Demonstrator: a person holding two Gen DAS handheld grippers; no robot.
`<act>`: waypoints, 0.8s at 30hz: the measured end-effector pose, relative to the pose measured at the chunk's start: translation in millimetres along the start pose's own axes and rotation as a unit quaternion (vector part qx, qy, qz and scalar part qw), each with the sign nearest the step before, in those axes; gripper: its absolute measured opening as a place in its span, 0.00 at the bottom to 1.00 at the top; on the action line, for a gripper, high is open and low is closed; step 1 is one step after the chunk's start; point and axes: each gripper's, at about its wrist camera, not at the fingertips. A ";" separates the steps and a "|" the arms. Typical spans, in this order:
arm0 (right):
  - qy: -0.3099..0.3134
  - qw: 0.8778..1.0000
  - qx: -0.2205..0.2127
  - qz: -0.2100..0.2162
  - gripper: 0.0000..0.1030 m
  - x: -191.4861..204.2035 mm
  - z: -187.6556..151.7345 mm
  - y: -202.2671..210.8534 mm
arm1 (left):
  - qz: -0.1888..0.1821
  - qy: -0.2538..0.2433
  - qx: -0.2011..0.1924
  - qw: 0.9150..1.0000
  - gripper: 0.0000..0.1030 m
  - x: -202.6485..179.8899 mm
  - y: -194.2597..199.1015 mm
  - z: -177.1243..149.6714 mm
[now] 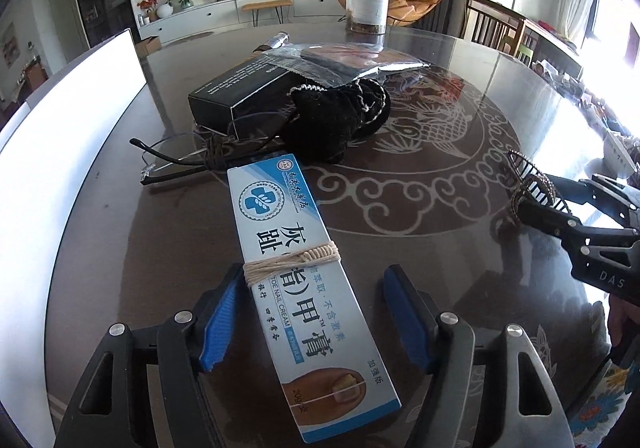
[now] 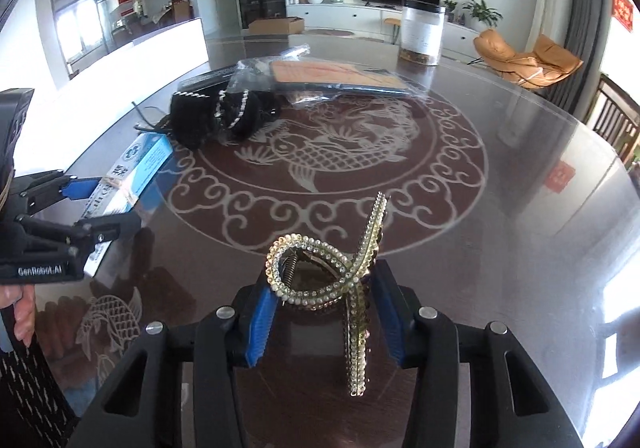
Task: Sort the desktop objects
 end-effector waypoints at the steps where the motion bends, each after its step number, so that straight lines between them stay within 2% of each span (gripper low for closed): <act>1: -0.006 1.000 0.003 -0.001 0.64 -0.4 0.9 -1.7 | 0.005 0.005 0.002 1.000 0.75 2.0 -0.7 0.1; 2: -0.013 1.000 0.006 0.001 0.68 -1.0 1.4 -1.5 | 0.010 0.010 0.004 1.000 0.83 5.0 -1.4 -0.1; 3: -0.023 1.000 0.013 0.006 0.73 -1.9 1.3 -4.3 | 0.017 0.017 0.007 1.000 0.85 7.6 -2.4 -0.5; 6: -0.028 0.999 0.014 0.007 0.78 -2.8 6.6 -10.7 | 0.019 0.020 0.009 1.000 0.90 10.1 -4.4 1.7; 8: -0.024 1.000 0.017 0.002 0.82 -0.2 6.4 -9.6 | 0.020 0.019 0.013 1.000 0.99 9.8 -6.9 1.6; 12: -0.017 0.999 0.027 -0.014 0.90 3.6 6.7 -12.2 | 0.020 0.021 0.015 0.999 1.00 11.9 -10.0 2.6; 24: -0.021 0.999 0.033 -0.018 0.97 1.0 6.0 -14.5 | 0.021 0.022 0.014 0.999 1.00 11.9 -9.2 1.9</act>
Point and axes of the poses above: each gripper's, at about its wrist camera, not at the fingertips, and y roughly against the way its jaws point, x to its left, z to its top, and after that the axes turned 3 degrees about y, right-handed
